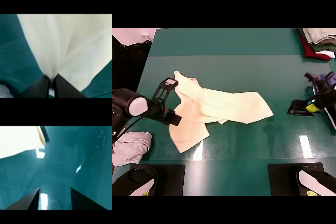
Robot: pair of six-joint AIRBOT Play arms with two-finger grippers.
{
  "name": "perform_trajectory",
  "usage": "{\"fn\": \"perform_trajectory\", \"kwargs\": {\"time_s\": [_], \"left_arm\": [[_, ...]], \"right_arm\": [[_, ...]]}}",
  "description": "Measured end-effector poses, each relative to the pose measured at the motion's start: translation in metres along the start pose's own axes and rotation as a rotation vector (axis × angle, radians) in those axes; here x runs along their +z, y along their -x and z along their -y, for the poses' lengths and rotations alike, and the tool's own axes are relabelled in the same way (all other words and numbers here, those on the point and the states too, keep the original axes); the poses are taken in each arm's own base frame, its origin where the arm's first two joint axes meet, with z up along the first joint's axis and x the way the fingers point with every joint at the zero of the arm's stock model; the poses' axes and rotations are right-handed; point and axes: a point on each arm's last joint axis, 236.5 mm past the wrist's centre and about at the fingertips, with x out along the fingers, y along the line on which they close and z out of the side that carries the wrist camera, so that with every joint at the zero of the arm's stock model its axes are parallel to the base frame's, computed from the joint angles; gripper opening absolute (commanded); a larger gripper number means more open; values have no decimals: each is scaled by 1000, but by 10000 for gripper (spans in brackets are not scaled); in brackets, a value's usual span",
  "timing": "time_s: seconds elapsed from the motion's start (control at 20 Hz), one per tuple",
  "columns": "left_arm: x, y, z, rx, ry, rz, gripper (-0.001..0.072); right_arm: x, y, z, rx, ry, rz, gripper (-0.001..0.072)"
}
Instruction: Fold the shirts.
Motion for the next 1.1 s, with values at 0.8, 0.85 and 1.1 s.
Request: {"fn": "perform_trajectory", "kwargs": {"time_s": [0.8,0.85,1.1], "left_arm": [[-11,-7,-30,-45,230,7,33],[-11,-7,-30,-46,231,6,32],[-11,-7,-29,-53,234,6,33]], "right_arm": [[-15,-91,-68,201,45,-141,447],[-16,-95,-69,190,48,-149,447],[-22,-105,-73,151,83,-169,347]]}}
